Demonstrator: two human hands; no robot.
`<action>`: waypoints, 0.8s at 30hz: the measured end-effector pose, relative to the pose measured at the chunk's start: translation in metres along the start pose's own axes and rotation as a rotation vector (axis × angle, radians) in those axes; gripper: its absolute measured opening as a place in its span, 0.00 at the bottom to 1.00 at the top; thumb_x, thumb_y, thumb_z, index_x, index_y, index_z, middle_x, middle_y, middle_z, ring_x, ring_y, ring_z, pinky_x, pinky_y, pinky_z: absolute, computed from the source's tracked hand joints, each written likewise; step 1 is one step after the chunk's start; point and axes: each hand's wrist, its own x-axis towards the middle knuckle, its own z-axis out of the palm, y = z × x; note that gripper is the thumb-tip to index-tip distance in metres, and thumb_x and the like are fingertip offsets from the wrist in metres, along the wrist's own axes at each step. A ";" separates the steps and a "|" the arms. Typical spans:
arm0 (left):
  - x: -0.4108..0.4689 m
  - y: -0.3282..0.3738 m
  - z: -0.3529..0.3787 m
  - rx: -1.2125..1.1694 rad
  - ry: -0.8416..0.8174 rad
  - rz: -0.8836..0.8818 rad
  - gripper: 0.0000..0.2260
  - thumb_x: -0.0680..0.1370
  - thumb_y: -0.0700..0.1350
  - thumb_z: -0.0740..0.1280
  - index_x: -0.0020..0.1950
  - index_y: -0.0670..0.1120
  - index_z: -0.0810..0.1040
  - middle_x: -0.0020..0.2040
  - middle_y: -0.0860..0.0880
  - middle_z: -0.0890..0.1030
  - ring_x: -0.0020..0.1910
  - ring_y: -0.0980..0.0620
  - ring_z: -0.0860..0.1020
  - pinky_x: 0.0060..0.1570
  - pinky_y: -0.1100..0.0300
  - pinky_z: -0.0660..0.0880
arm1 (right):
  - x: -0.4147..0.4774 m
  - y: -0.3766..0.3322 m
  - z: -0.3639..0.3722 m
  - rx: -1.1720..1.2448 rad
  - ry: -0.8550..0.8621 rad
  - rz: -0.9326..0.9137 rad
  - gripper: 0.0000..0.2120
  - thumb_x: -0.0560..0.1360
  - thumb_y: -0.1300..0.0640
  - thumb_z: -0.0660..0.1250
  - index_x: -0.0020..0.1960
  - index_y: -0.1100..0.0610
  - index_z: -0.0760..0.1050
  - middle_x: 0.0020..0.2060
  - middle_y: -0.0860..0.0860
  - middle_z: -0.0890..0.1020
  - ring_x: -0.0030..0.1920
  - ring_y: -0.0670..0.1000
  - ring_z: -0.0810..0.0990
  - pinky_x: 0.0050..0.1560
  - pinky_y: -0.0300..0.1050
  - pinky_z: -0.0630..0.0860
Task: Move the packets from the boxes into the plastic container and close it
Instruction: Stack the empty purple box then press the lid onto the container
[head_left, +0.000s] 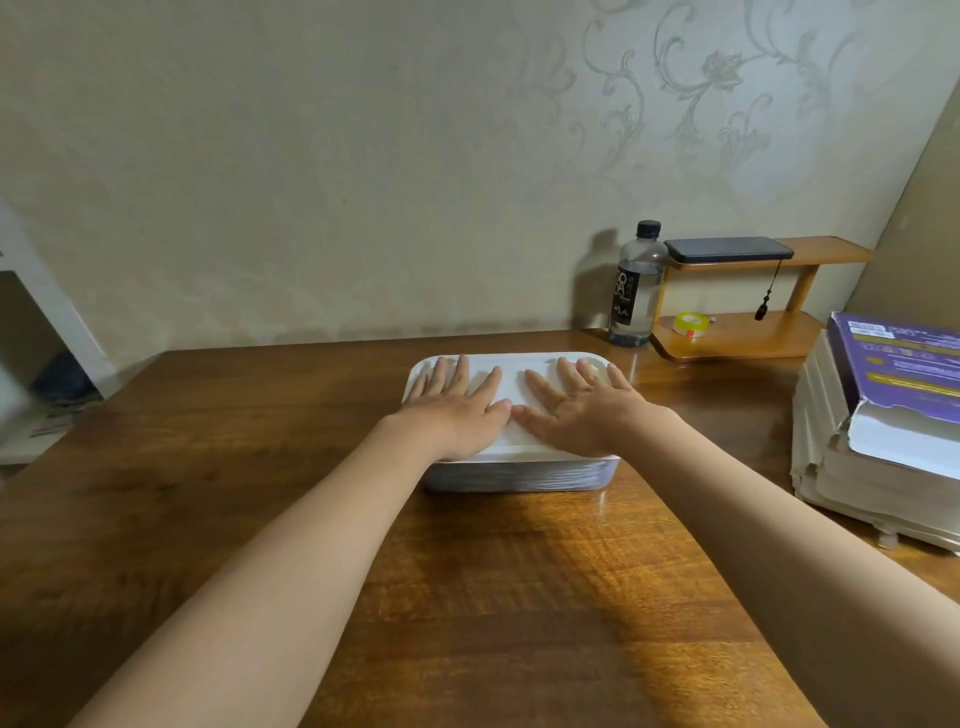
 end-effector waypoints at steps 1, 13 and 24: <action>0.000 0.000 0.000 0.009 -0.012 -0.009 0.27 0.83 0.64 0.39 0.81 0.62 0.37 0.82 0.50 0.33 0.80 0.45 0.31 0.78 0.45 0.33 | -0.001 0.000 0.000 0.001 0.004 -0.001 0.38 0.75 0.26 0.35 0.81 0.42 0.37 0.81 0.55 0.40 0.81 0.58 0.38 0.78 0.61 0.36; 0.007 0.000 0.000 0.035 -0.054 0.004 0.27 0.83 0.63 0.39 0.81 0.61 0.36 0.82 0.48 0.33 0.81 0.45 0.32 0.79 0.45 0.35 | 0.011 -0.002 0.001 0.057 -0.017 -0.088 0.34 0.79 0.31 0.36 0.80 0.43 0.33 0.80 0.51 0.35 0.80 0.56 0.34 0.78 0.58 0.36; 0.004 0.001 -0.001 0.044 -0.058 0.014 0.26 0.84 0.62 0.39 0.81 0.60 0.35 0.82 0.48 0.32 0.80 0.44 0.32 0.78 0.45 0.34 | 0.008 -0.003 0.001 0.066 -0.014 -0.083 0.33 0.80 0.31 0.37 0.80 0.43 0.34 0.80 0.51 0.35 0.79 0.55 0.34 0.77 0.57 0.35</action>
